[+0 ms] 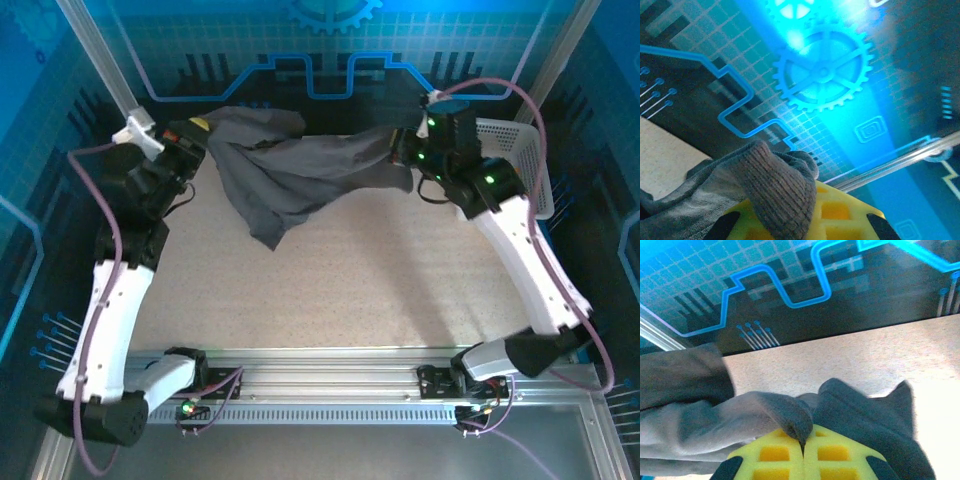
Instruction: Fold and stack the t-shirts
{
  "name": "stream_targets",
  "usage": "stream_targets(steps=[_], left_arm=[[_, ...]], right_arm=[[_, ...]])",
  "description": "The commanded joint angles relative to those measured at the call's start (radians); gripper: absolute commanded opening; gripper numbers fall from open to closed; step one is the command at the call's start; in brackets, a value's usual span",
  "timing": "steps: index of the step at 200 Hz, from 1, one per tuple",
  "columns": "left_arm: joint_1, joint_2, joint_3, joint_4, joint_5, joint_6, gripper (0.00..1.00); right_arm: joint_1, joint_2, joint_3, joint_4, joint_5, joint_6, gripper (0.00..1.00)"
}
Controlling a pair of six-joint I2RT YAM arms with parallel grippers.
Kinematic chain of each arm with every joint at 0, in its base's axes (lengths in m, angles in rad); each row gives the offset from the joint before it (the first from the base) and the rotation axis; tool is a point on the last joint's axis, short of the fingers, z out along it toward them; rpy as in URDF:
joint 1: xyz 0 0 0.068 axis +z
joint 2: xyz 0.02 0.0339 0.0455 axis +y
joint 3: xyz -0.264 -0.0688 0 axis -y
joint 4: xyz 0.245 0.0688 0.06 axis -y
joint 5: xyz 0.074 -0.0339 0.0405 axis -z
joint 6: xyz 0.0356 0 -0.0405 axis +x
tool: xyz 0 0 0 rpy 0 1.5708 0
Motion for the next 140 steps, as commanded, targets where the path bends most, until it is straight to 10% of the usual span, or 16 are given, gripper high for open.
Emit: stream_targets(steps=[1, 56, 110, 122, 140], left_arm=[[0.012, -0.090, -0.029, 0.067, -0.006, 0.004, 0.00], [0.012, -0.050, 0.029, 0.050, -0.054, 0.030, 0.00], [0.051, 0.380, 0.142, 0.092, -0.087, 0.124, 0.00], [0.074, 0.503, 0.185, 0.080, -0.071, 0.129, 0.32], [0.099, 0.632, 0.253, 0.029, -0.039, 0.131, 0.49]], right_arm=[[-0.037, -0.155, -0.074, 0.036, 0.083, -0.051, 0.00], [-0.185, -0.186, -0.121, 0.093, -0.010, -0.016, 0.00], [-0.279, 0.300, 0.103, 0.044, -0.149, 0.008, 0.03], [-0.288, 0.428, 0.190, -0.003, -0.176, 0.010, 0.23], [-0.290, 0.571, 0.297, -0.083, -0.196, 0.007, 0.42]])
